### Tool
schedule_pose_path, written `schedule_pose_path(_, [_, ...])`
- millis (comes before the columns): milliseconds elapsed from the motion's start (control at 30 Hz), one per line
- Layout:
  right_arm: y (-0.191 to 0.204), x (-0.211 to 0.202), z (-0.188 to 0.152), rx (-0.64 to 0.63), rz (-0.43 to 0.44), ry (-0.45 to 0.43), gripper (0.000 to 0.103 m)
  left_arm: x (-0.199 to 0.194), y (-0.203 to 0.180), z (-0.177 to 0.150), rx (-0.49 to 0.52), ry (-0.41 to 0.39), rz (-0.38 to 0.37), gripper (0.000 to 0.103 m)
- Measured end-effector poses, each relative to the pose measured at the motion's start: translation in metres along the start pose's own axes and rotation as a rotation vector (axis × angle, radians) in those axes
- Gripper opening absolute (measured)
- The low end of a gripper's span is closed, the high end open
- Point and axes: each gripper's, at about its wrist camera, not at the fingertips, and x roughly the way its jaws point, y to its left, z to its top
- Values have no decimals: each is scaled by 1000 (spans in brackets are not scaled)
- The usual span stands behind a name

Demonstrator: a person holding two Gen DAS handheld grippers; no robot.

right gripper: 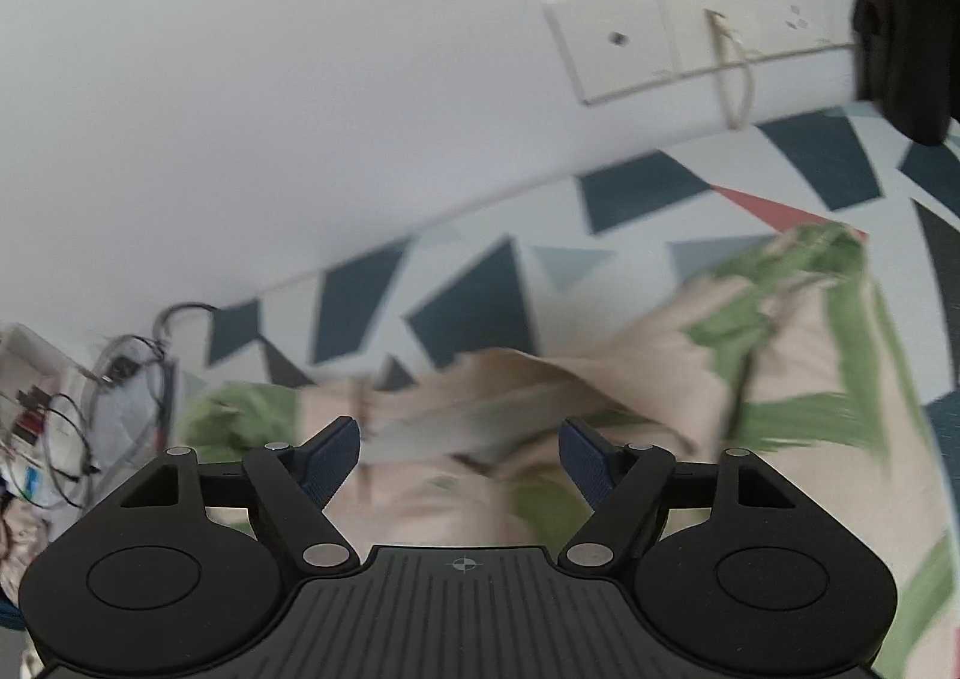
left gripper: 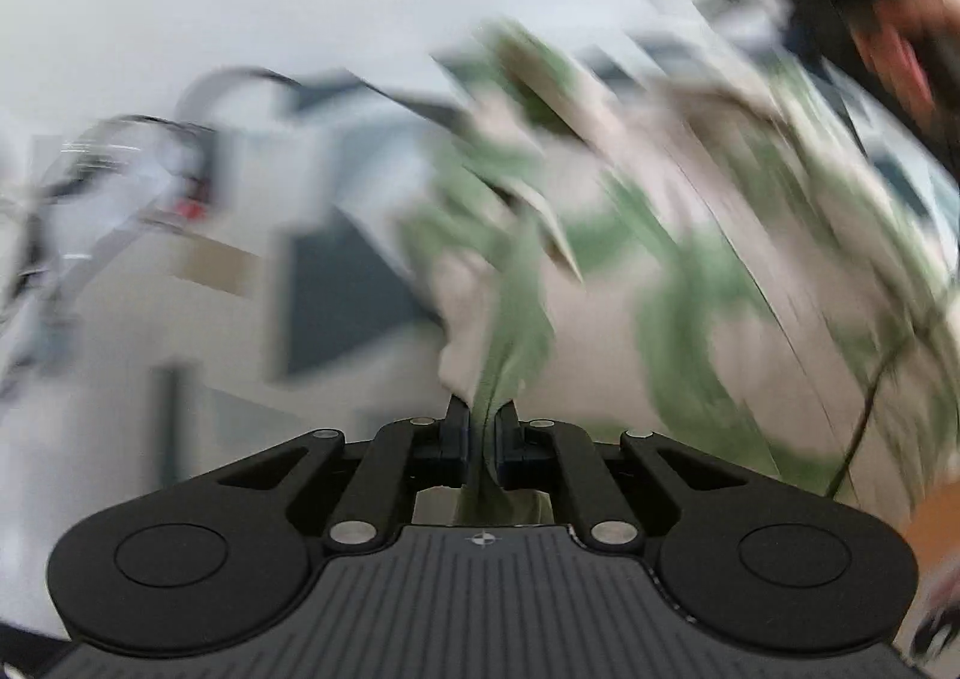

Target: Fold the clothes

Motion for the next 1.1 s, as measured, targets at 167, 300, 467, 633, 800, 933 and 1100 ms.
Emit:
schedule_pose_path(167, [25,13,10,83,125,-29,70,-19,60,13,-156,-103,141,8])
schedule_pose_path(300, [35,49,15,139,196,39,63,-27,100,20,-260,-163,244,8])
schedule_pose_path(467, [42,99,17,137,206,147,58,-19,98,12,-297,-133,278,8])
schedule_pose_path(633, [41,126,15,83,212,290,54,-15,99,5,-349,-101,305,8])
schedule_pose_path(800, [41,115,13,-18,269,392,53,-9,96,9,-349,-81,340,8])
schedule_pose_path(933, [40,107,11,-84,295,451,50,4,91,12,-332,-17,370,14])
schedule_pose_path(1100, [33,110,1,-116,311,486,9,18,53,15,-134,9,296,61])
